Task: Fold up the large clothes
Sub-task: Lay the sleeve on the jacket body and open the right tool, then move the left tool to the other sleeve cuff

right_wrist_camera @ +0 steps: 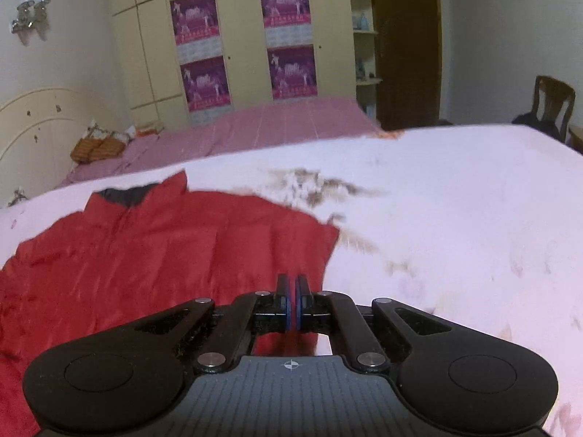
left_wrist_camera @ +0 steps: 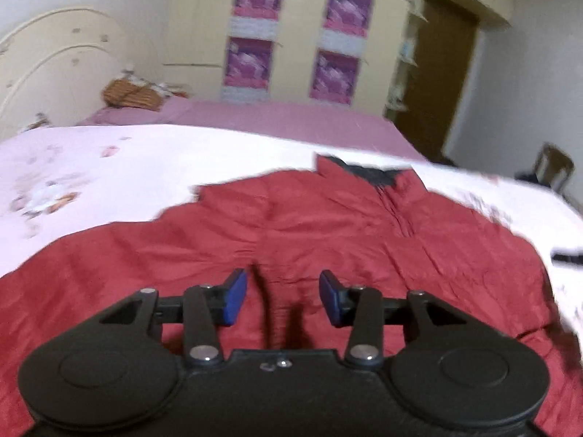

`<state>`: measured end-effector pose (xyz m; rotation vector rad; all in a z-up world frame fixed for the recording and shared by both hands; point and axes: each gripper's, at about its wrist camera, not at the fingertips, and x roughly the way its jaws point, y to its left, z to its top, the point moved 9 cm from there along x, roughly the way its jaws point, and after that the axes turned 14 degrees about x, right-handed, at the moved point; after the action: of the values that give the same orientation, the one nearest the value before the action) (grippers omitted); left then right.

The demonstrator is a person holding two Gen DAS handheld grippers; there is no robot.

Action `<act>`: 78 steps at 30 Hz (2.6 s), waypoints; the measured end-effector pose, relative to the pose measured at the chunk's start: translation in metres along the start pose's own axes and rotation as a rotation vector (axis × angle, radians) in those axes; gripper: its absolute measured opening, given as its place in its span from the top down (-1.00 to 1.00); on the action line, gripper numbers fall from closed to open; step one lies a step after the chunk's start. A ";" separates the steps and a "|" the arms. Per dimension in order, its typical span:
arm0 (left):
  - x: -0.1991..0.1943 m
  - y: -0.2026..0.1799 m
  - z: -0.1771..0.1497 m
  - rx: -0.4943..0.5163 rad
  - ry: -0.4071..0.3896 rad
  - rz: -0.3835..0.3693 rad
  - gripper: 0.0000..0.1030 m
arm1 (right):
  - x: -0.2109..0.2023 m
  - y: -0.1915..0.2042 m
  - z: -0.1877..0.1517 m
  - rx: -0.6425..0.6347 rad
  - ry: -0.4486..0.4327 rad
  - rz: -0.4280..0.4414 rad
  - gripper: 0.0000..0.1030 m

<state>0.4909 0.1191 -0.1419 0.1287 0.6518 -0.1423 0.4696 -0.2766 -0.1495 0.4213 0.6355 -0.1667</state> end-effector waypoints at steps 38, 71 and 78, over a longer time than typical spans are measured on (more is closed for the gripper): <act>0.042 -0.031 -0.016 0.110 0.070 -0.030 0.15 | 0.039 -0.008 -0.024 -0.079 0.130 -0.042 0.96; -0.098 0.082 -0.082 -0.263 -0.002 0.220 -0.69 | -0.049 0.056 -0.055 -0.162 0.057 0.023 -0.73; -0.180 0.150 -0.177 -0.671 -0.018 0.379 -0.44 | -0.038 0.092 -0.075 -0.223 0.116 0.074 -0.73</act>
<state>0.2698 0.3114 -0.1605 -0.3952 0.6167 0.4406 0.4243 -0.1608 -0.1501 0.2395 0.7424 0.0000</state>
